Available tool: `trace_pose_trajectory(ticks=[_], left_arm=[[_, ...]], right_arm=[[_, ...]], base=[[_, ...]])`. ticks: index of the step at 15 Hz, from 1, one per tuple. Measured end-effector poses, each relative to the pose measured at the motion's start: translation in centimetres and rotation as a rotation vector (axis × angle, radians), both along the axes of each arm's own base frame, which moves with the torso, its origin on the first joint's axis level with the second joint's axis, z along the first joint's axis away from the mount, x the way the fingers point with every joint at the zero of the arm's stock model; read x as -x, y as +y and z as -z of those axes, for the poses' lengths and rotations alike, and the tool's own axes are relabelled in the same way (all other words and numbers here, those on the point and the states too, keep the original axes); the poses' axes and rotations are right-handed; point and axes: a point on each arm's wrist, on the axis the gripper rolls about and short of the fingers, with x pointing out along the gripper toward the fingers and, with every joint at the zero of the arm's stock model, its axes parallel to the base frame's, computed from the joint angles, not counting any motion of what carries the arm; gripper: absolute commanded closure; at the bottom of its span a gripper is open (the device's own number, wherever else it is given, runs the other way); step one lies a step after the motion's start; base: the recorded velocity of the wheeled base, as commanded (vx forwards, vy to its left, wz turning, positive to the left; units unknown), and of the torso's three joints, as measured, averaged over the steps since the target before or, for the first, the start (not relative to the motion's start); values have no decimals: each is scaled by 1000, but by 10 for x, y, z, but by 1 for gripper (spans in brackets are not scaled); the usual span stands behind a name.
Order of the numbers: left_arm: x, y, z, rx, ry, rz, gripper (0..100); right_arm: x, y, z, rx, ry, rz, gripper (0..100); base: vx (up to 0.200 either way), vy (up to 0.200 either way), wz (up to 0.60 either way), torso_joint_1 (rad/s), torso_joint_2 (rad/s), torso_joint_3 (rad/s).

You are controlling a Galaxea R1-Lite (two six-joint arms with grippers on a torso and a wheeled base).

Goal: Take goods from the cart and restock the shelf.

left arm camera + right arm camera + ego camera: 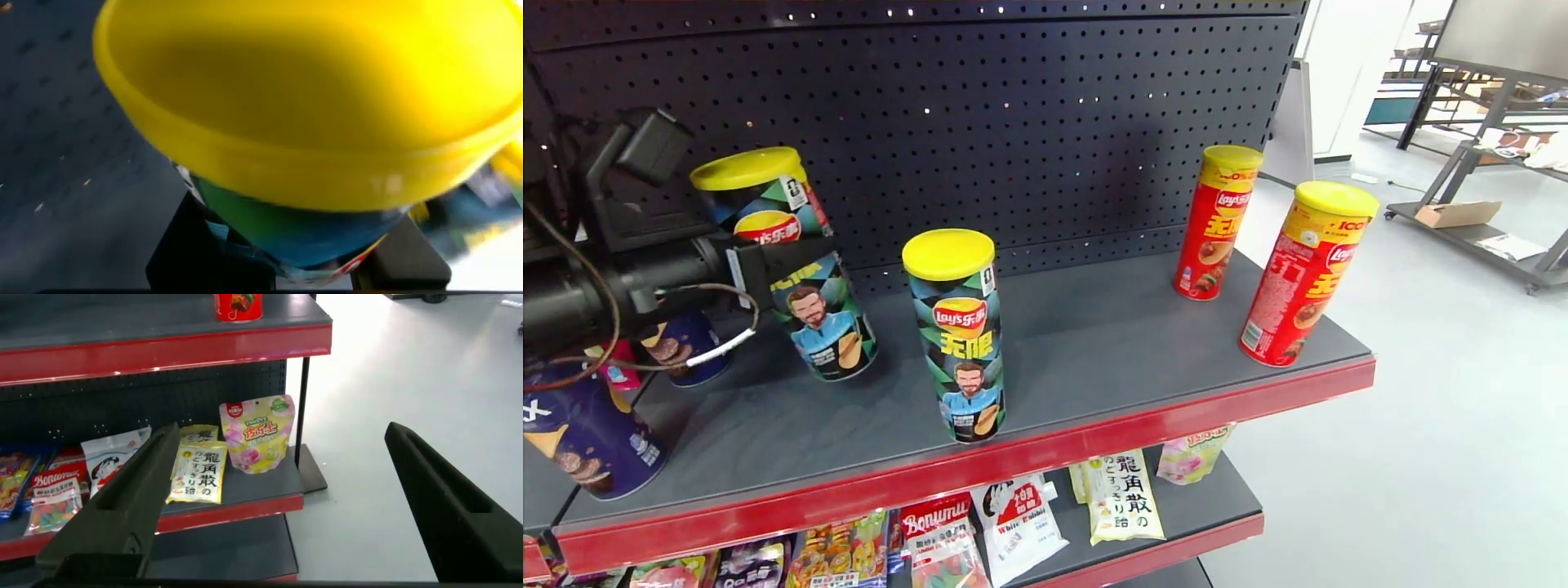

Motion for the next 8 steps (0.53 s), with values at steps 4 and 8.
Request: trace_pose_trajectory(ticks=[4, 8], left_arm=[[-48, -23, 6, 7, -9, 61, 100], [-84, -42, 28, 15, -15, 140, 100]], right_arm=[[0, 0, 0, 0, 0, 0, 0], [0, 0, 0, 0, 0, 0, 0]], base=[[0, 0, 0, 0, 0, 0], [0, 0, 0, 0, 0, 0]])
